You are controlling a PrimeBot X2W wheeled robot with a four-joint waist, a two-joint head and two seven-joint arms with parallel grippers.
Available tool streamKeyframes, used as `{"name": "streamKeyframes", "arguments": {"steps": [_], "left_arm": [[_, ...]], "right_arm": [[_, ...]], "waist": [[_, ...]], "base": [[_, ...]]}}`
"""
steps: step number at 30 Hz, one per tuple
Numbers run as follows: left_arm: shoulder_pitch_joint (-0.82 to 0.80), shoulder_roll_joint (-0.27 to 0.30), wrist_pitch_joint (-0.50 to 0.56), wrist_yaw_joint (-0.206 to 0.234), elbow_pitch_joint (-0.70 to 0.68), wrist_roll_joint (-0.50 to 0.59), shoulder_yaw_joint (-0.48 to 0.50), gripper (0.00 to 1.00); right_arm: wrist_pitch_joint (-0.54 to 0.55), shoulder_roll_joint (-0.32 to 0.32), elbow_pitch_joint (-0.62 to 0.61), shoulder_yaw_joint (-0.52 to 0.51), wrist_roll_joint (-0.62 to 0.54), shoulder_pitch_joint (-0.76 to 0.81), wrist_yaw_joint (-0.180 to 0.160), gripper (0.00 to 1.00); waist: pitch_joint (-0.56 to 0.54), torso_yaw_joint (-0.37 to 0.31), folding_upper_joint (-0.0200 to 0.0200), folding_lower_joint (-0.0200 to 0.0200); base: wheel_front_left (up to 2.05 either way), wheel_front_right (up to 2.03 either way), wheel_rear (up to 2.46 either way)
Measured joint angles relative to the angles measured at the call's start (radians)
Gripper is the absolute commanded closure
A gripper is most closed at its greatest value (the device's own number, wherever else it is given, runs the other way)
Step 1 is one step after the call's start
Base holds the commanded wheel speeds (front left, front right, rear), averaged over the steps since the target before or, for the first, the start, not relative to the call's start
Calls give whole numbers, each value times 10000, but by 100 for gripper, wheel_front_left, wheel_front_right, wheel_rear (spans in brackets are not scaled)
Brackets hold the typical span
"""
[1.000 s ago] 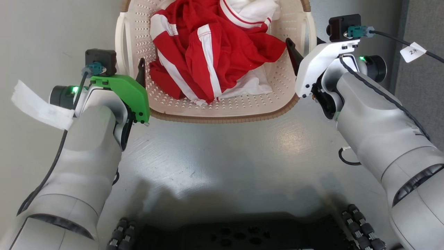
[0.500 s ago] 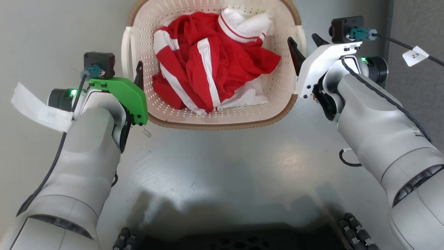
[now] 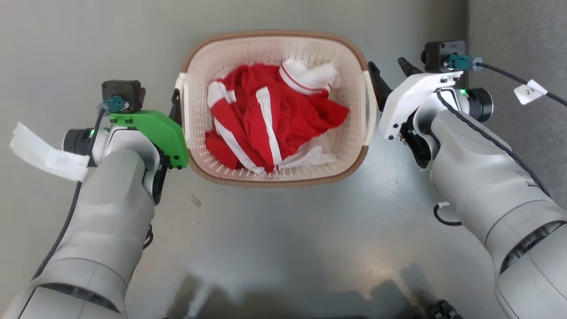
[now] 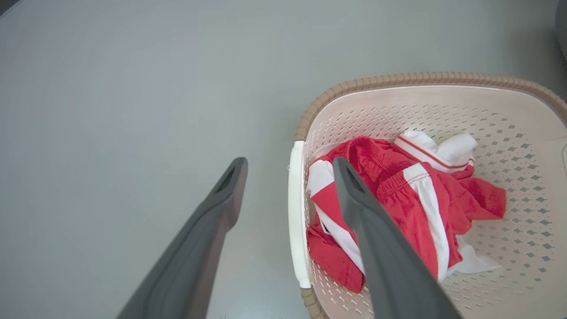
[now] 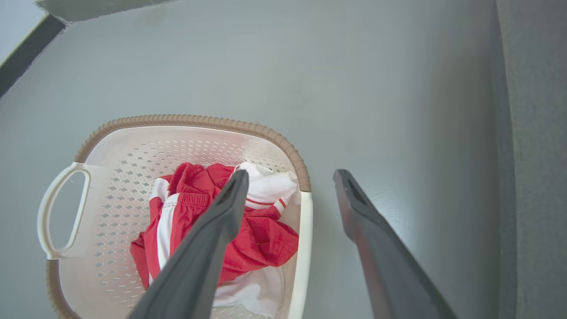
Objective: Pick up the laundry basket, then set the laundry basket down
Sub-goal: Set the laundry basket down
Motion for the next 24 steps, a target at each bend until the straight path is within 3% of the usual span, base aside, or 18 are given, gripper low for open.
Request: {"name": "streamKeyframes", "arguments": {"steps": [15,24], "left_arm": [[935,104,-59,-107,-2364,-23,915,0],[2392,184,-59,-58,-3877,146,1578,0]], "right_arm": [[-278,-27,-577,-267,-144,686,77,0],[-278,-596,-2222,-1179,-784,1119,-493,0]], "waist": [[-1889,80,0,0],[-3038,176,0,0]], "base": [[0,0,0],[0,0,0]]}}
